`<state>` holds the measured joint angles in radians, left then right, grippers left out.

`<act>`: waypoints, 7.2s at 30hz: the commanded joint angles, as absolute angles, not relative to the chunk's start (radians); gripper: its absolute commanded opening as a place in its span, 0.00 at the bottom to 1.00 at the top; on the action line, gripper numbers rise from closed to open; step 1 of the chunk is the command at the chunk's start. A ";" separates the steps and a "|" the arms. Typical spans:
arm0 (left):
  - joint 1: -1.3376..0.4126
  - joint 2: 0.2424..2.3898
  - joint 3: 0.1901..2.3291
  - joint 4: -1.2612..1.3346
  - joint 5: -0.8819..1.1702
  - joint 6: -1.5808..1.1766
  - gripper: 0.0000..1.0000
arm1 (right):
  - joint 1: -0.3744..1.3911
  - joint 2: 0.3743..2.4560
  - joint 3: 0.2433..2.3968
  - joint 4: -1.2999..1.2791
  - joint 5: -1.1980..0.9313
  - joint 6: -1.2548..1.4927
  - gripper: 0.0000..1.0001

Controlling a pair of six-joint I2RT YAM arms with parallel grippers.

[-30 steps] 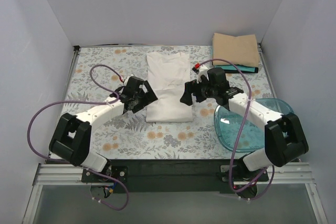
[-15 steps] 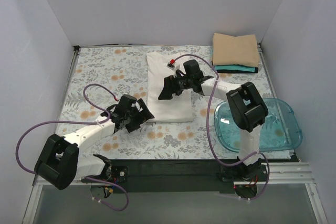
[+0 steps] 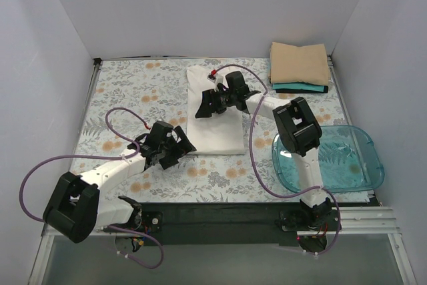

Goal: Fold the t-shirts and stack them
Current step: Fold the tshirt

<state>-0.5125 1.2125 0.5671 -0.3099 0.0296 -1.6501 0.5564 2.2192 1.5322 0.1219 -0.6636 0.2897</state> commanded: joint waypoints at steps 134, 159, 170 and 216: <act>-0.675 0.767 0.560 -0.580 0.068 -1.729 0.00 | 0.813 0.917 0.549 -0.247 -0.066 0.500 0.01; -0.641 1.186 1.020 -0.583 -0.350 -1.645 0.00 | 0.496 1.219 0.972 -0.232 -0.311 0.247 0.01; -0.558 1.414 1.268 -0.519 -0.374 -1.531 0.00 | 0.367 1.417 1.156 -0.222 -0.469 0.239 0.01; -0.313 2.109 1.646 -0.250 -0.118 -1.416 0.00 | 0.164 2.227 1.796 -0.181 -0.753 0.284 0.05</act>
